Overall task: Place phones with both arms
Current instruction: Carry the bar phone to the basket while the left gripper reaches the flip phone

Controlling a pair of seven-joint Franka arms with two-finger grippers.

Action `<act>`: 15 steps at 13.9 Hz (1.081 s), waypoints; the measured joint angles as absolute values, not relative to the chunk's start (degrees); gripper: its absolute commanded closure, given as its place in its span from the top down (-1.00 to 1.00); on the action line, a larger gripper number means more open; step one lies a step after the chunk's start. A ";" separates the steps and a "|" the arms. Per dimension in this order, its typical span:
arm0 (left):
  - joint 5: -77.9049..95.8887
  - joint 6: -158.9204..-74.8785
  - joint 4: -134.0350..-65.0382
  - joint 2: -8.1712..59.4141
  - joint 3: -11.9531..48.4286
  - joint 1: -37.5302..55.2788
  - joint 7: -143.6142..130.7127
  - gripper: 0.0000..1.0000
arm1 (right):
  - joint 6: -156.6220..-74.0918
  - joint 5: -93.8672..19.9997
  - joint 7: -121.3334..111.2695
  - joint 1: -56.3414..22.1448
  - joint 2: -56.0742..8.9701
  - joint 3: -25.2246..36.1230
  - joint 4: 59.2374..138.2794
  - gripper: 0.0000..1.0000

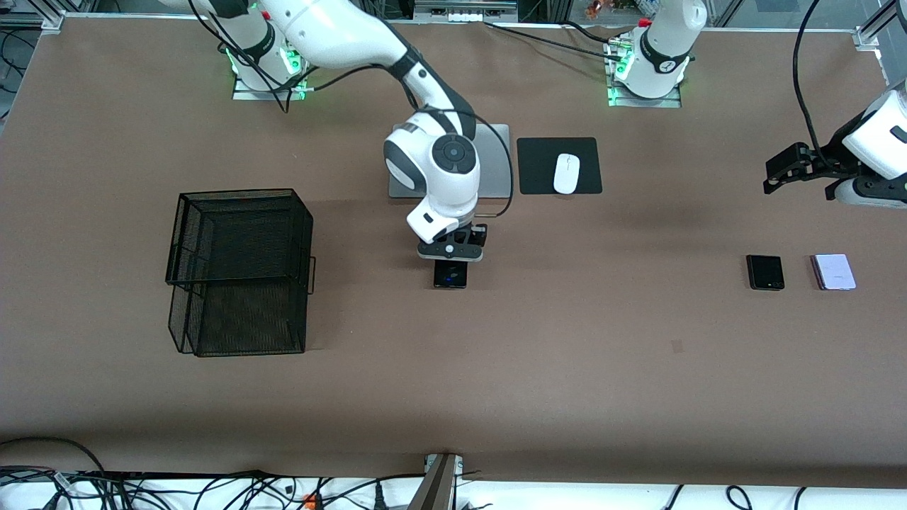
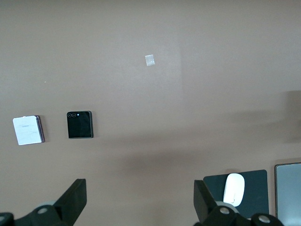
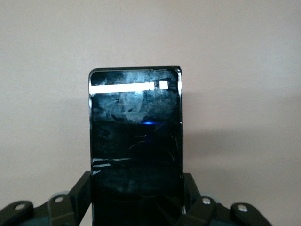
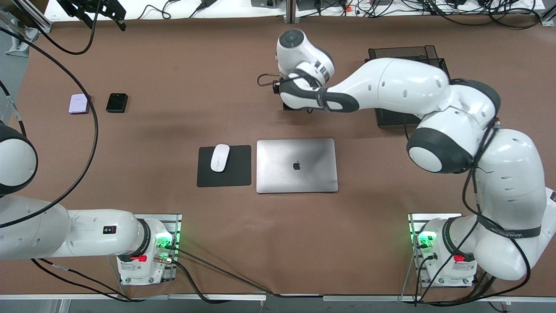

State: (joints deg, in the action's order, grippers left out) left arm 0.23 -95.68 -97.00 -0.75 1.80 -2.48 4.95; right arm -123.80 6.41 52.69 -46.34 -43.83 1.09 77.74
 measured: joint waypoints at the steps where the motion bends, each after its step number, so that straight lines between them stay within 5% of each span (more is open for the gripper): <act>1: 0.23 -95.68 -97.00 -0.75 1.80 -2.48 4.95 1.00 | -120.19 6.41 51.89 -46.04 -41.74 1.19 77.15 -1.00; 7: 0.22 -95.69 -96.98 0.08 1.75 -2.70 4.95 1.00 | -103.79 3.09 35.27 -35.70 -24.59 3.79 82.00 -1.00; 10: 0.20 -95.46 -96.99 0.55 1.39 -3.19 4.92 1.00 | -106.19 2.55 23.15 -33.74 -15.14 11.63 94.13 -1.00; 15: -0.03 -93.02 -97.24 4.52 0.94 -10.60 7.74 1.00 | -121.76 2.41 9.92 -33.58 -3.47 23.13 118.33 -1.00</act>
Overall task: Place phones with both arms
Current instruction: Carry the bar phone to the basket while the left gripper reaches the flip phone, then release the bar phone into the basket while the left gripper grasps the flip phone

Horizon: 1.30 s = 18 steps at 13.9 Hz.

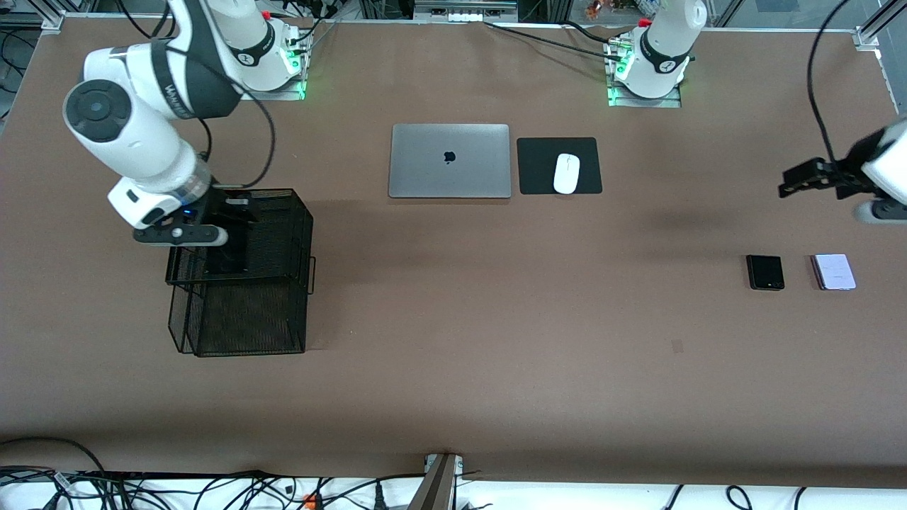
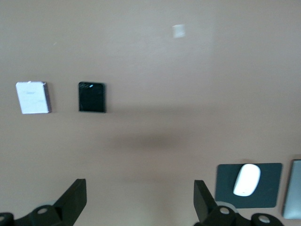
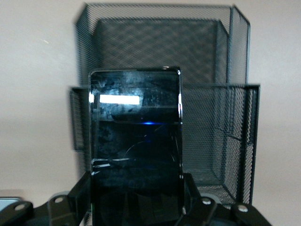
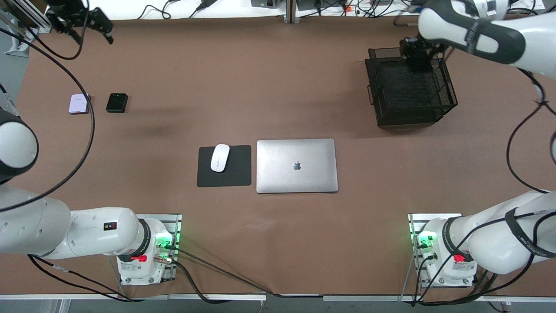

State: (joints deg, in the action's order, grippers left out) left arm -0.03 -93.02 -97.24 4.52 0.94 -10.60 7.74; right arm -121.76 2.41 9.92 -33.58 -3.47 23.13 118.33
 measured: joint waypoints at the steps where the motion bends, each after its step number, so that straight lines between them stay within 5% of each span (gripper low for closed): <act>1: -0.05 -94.74 -97.59 6.10 0.82 -12.92 10.88 1.00 | -124.39 2.41 9.55 -33.58 -3.20 23.58 121.04 -1.00; 12: -0.06 -130.66 -114.24 20.66 0.79 -22.91 24.86 1.00 | -131.64 -1.22 9.54 -34.68 -10.10 22.74 124.57 -1.00; 13: -0.06 -132.00 -114.25 22.58 0.80 -22.99 25.06 1.00 | -131.65 -2.14 9.54 -34.67 -10.27 22.74 124.57 -0.80; 14: -0.06 -133.45 -114.25 24.26 0.82 -23.01 25.15 1.00 | -131.65 -3.12 9.54 -34.68 -10.38 22.74 124.56 -0.04; 15: -0.06 -135.04 -114.26 25.67 0.84 -23.02 25.26 1.00 | -131.66 -3.72 9.54 -34.67 -10.47 22.74 124.54 0.99; 18: -0.06 -139.10 -114.22 29.01 0.87 -23.03 25.79 1.00 | -131.19 -4.71 9.54 -34.68 -10.76 22.74 123.81 1.00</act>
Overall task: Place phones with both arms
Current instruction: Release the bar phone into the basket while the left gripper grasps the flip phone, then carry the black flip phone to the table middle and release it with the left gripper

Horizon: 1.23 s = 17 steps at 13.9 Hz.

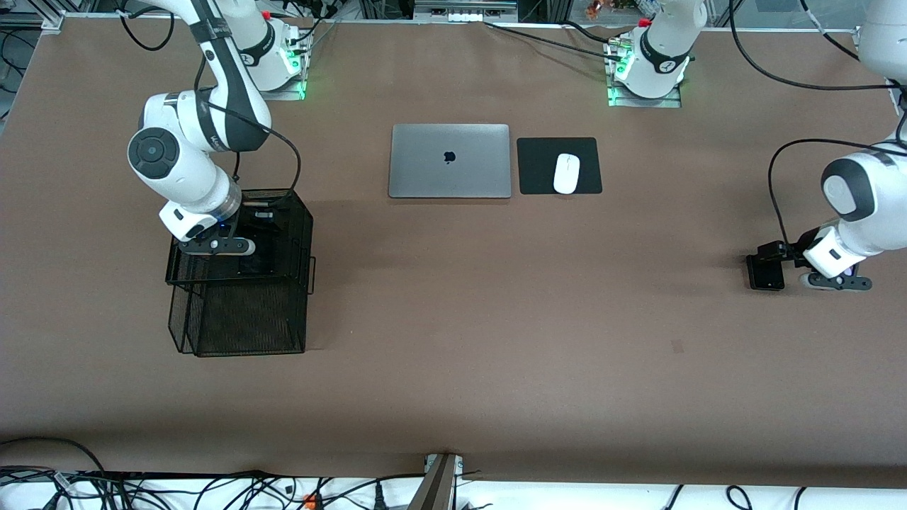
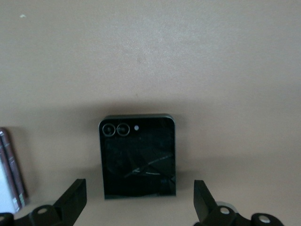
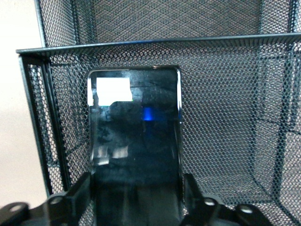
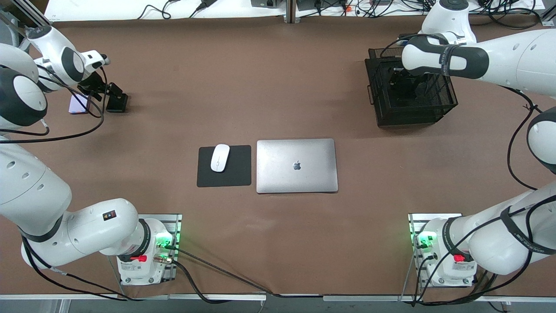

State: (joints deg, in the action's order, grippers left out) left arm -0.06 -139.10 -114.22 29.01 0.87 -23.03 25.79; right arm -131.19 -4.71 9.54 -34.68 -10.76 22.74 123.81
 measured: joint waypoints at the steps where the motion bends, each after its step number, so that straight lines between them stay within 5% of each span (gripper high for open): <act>1: -0.06 -140.04 -114.19 29.84 0.87 -23.04 25.95 1.00 | -130.53 -4.75 9.54 -34.68 -10.76 22.74 123.23 1.00; 4: -0.06 -142.19 -114.15 31.58 0.90 -23.05 26.15 0.90 | -124.44 -4.80 9.54 -34.66 -10.62 22.81 119.11 1.00; 7: -0.06 -143.75 -114.13 33.16 0.90 -23.09 26.16 -0.55 | -112.15 -4.98 9.54 -34.64 -9.94 23.30 110.64 1.00; 8: -0.06 -143.94 -113.98 33.26 0.86 -23.18 26.16 -0.81 | -107.62 -5.05 9.55 -34.64 -9.59 23.72 107.26 1.00; 13: -0.06 -141.39 -112.08 32.20 1.78 -23.32 26.15 -0.85 | -92.71 -5.09 11.05 -34.59 -8.81 27.28 95.04 1.00; 17: -0.06 -117.33 -101.10 27.05 7.94 -21.44 20.43 -0.80 | -91.20 -5.09 11.21 -34.52 -8.81 30.40 93.03 1.00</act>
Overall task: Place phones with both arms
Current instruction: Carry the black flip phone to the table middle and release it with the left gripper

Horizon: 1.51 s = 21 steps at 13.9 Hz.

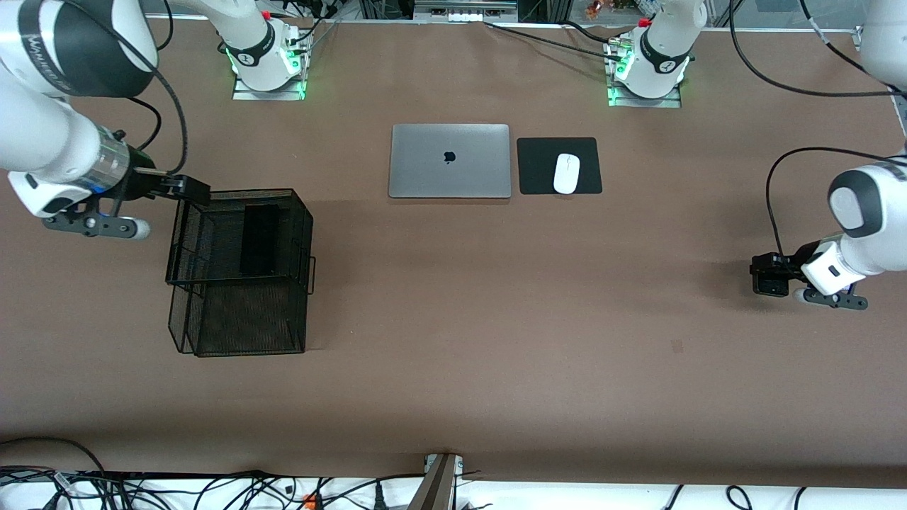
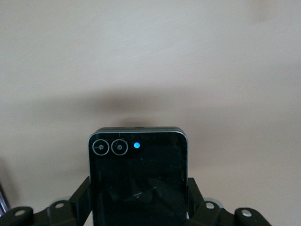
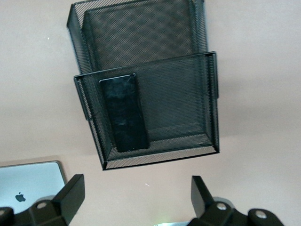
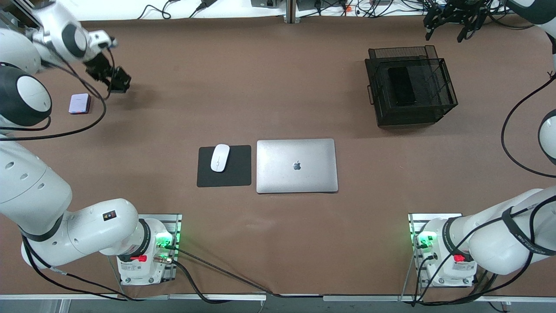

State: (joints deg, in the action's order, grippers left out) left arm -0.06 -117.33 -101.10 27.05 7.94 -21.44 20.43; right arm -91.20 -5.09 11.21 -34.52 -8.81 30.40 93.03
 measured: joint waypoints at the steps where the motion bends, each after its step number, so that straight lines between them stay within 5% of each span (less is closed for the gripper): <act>1: -0.06 -112.28 -98.28 26.14 9.31 -19.61 17.07 -0.80 | -91.20 -5.09 11.21 -34.51 -8.81 30.76 92.88 1.00; 3: -0.05 -106.46 -94.60 25.41 11.27 -14.01 9.31 -0.80 | -91.19 -5.09 11.21 -34.51 -8.81 30.91 92.58 1.00; 8: -0.01 -107.00 -93.77 27.04 15.61 3.51 -9.42 -0.72 | -91.15 -5.09 11.21 -34.51 -8.83 31.29 92.44 1.00; 17: -0.05 -130.10 -92.83 41.65 15.05 31.11 -35.89 -0.66 | -91.15 -5.09 11.21 -34.51 -8.87 31.42 92.41 1.00; 18: -0.24 -132.23 -92.80 42.99 14.81 32.15 -37.37 0.36 | -91.15 -5.09 11.21 -34.51 -8.90 31.42 92.41 1.00; 19: -0.93 -133.46 -92.72 44.06 14.61 32.76 -38.65 0.99 | -91.15 -5.09 11.21 -34.51 -8.96 31.42 92.41 1.00; 21: -2.38 -134.20 -92.30 44.93 14.18 33.00 -40.43 1.00 | -91.25 -5.09 11.21 -34.51 -9.22 31.42 92.41 1.00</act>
